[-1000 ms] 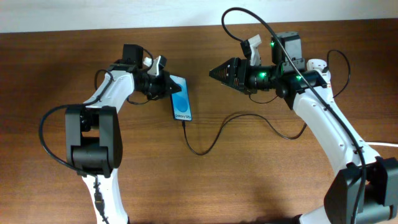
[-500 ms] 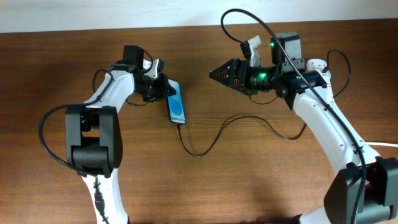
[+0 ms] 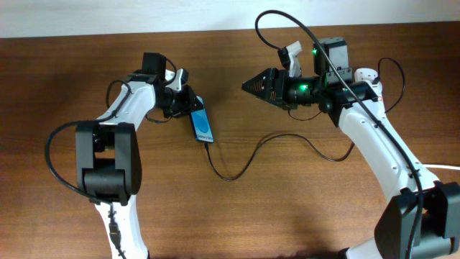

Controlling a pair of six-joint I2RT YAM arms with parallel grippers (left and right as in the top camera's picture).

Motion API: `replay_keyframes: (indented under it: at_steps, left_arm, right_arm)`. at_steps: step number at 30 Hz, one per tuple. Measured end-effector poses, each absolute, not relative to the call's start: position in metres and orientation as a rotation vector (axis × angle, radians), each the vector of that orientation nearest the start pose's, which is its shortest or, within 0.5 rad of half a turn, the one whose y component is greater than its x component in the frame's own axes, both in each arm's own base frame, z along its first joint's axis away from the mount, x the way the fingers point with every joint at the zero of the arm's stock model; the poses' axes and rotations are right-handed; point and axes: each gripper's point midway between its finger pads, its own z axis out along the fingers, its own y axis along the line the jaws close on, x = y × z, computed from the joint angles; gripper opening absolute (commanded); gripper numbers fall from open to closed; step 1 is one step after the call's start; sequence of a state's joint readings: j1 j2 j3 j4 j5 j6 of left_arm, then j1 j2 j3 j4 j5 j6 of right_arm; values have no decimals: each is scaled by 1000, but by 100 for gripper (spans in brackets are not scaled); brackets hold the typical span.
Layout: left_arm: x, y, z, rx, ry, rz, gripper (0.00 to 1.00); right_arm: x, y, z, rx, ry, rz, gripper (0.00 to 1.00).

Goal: Plug charger to phone and switch on socket
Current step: 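Lower the plugged phone flat onto the table with the left gripper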

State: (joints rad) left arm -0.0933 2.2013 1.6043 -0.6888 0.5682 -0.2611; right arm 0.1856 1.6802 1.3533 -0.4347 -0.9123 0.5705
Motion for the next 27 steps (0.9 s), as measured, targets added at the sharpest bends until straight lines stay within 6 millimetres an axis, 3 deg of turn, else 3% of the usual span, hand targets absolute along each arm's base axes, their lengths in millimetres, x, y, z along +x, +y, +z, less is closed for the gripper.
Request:
replay_keyframes:
  at_steps: [19, 27]
  left_arm:
    - [455, -108, 12, -180, 2926, -621, 38]
    - [455, -93, 8, -160, 2943, -481, 50]
  right_arm:
    - [397, 213, 230, -38, 2383, 1432, 79]
    - [397, 213, 230, -38, 2383, 1432, 79]
